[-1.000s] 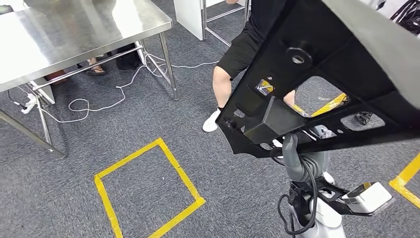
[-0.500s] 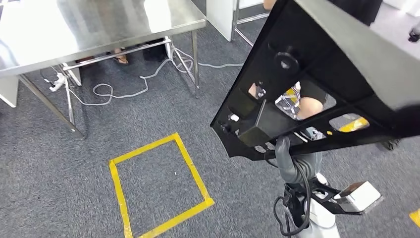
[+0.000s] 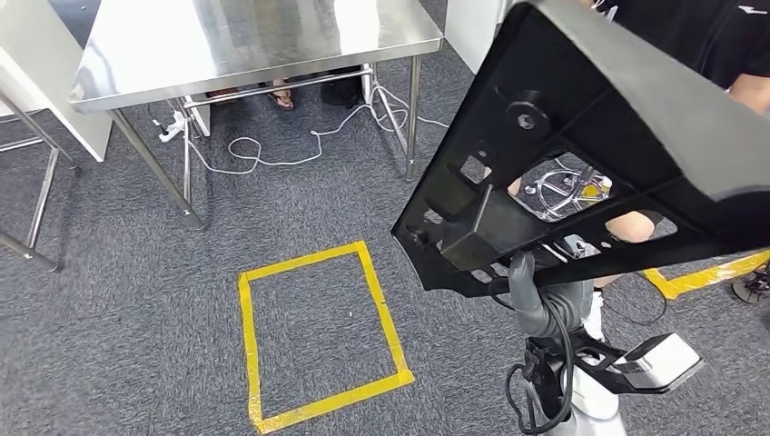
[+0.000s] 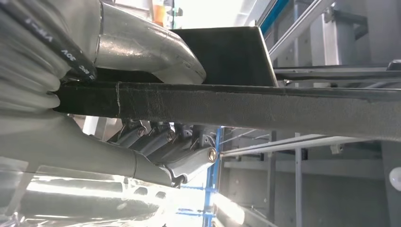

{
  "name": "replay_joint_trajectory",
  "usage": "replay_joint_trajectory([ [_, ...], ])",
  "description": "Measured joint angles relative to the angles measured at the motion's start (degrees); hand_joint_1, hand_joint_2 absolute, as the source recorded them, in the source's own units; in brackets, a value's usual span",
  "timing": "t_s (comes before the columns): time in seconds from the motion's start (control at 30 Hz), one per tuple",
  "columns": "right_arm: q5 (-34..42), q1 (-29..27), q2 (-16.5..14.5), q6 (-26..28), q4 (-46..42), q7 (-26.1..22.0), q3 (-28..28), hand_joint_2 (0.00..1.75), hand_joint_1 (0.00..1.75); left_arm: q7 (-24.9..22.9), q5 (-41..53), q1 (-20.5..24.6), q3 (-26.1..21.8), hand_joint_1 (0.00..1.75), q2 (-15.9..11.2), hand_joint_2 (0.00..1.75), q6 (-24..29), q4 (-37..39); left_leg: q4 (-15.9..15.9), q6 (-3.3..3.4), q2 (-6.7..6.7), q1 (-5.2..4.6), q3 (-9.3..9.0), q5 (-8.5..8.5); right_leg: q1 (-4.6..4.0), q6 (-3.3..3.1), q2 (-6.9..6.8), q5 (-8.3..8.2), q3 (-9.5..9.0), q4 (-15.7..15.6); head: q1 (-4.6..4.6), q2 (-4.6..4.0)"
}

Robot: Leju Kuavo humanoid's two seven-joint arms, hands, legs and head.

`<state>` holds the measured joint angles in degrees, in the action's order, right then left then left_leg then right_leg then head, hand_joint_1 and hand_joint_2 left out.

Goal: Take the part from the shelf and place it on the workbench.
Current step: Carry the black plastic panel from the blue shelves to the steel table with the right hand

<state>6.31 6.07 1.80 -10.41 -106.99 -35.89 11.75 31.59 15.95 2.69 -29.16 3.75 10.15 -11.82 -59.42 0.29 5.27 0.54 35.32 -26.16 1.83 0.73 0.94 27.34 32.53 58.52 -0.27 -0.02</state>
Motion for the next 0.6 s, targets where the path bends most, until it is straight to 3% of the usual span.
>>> replay_joint_trajectory([
  [0.07, 0.0, 0.1, -0.1, 0.0, 0.0, 0.0, 0.0, 1.75, 1.75, 0.0, 0.0, 0.2, 0.0, 0.00, -0.1, 1.75, 0.0, 0.0, -5.5, -0.56, -3.60, 0.04, 2.69, -2.95, -0.08, -0.63, -1.17, 0.16, -0.24, -0.1, -0.42, 0.00],
  [0.13, 0.0, 0.1, -0.1, 0.0, 0.1, 0.0, 0.0, 1.75, 1.75, 0.1, 0.2, 0.3, 0.0, 0.00, -0.2, 1.75, -0.1, 0.0, -13.1, -0.90, -4.92, 0.23, 6.71, -5.97, -0.32, -0.98, -2.55, 0.41, -0.39, -0.1, -0.60, 0.00],
  [0.17, 0.0, 0.1, -0.1, 0.0, 0.1, 0.0, 0.0, 1.75, 1.75, 0.0, 0.3, 0.3, 0.0, 0.00, -0.2, 1.75, -0.2, 0.0, -15.0, -0.96, -5.06, 0.29, 7.88, -6.16, -0.39, -1.10, -3.27, 0.53, -0.47, -0.1, -0.61, 0.00],
  [0.2, 0.0, 0.2, -0.1, 0.0, 0.1, 0.0, 0.0, 1.75, 1.75, 0.0, 0.4, 0.2, 0.0, 0.00, -0.2, 1.75, -0.2, 0.0, -14.7, -0.94, -5.14, 0.31, 7.95, -5.29, -0.43, -1.16, -3.86, 0.66, -0.59, -0.1, -0.62, 0.00],
  [0.23, 0.0, 0.2, -0.1, 0.0, 0.2, 0.1, 0.0, 1.75, 1.75, -0.1, 0.4, 0.2, 0.0, 0.00, -0.2, 1.75, -0.3, 0.0, -12.0, -0.83, -5.26, 0.33, 6.69, -3.49, -0.46, -1.12, -4.30, 0.82, -0.77, -0.1, -0.61, 0.00],
  [0.27, -0.1, 0.3, -0.2, 0.2, 0.2, 0.1, 0.0, 1.75, 1.75, -0.1, 0.4, 0.2, 0.0, 0.00, -0.2, 1.75, -0.2, 0.0, -7.8, -0.61, -5.60, 0.32, 4.53, -1.38, -0.49, -1.01, -4.68, 0.98, -0.99, -0.1, -0.61, 0.00],
  [0.33, -0.6, 0.5, -0.3, 1.0, 0.2, 0.6, 0.0, 1.75, 1.75, -0.4, 0.4, 0.2, 0.0, 0.00, -0.2, 1.75, 0.4, 0.0, -1.1, -0.11, -6.28, 0.03, 0.95, 0.92, -0.81, -0.54, -5.12, 1.33, -1.28, -0.1, -0.56, 0.00],
  [0.43, -1.3, 0.8, -0.3, 2.1, 0.3, 1.3, 0.0, 1.75, 1.75, -0.7, 0.4, 0.2, 0.0, 0.00, -0.2, 1.75, 1.2, 0.0, 0.7, 0.66, -6.09, -0.51, 0.15, 0.90, -1.11, 0.29, -5.61, 1.50, -1.52, -0.4, -0.56, 0.00],
  [0.5, -1.5, 0.8, -0.3, 2.3, 0.3, 1.4, -0.1, 1.75, 1.75, -0.7, 0.4, 0.2, 0.0, 0.00, -0.2, 1.75, 1.4, 0.0, 1.6, 1.43, -5.71, -0.33, -0.55, 1.24, -1.18, 0.75, -4.87, 2.08, -1.30, 0.4, -0.49, 0.00],
  [0.53, -1.5, 0.8, -0.3, 2.3, 0.3, 1.4, -0.1, 1.75, 1.75, -0.7, 0.4, 0.3, 0.0, 0.00, -0.2, 1.75, 1.4, 0.0, 2.0, 1.82, -5.54, -0.18, -0.98, 1.47, -1.21, 0.69, -3.94, 3.02, -0.49, 2.2, -0.40, 0.00],
  [0.6, -1.4, 0.8, -0.3, 2.3, 0.4, 1.4, -0.1, 1.75, 1.75, -0.7, 0.4, 0.5, 0.0, 0.00, -0.2, 1.75, 1.4, 0.0, 2.4, 2.33, -5.09, -0.04, -1.37, 1.65, -1.10, 0.21, -1.96, 5.86, 3.19, 9.3, -0.15, 0.00],
])
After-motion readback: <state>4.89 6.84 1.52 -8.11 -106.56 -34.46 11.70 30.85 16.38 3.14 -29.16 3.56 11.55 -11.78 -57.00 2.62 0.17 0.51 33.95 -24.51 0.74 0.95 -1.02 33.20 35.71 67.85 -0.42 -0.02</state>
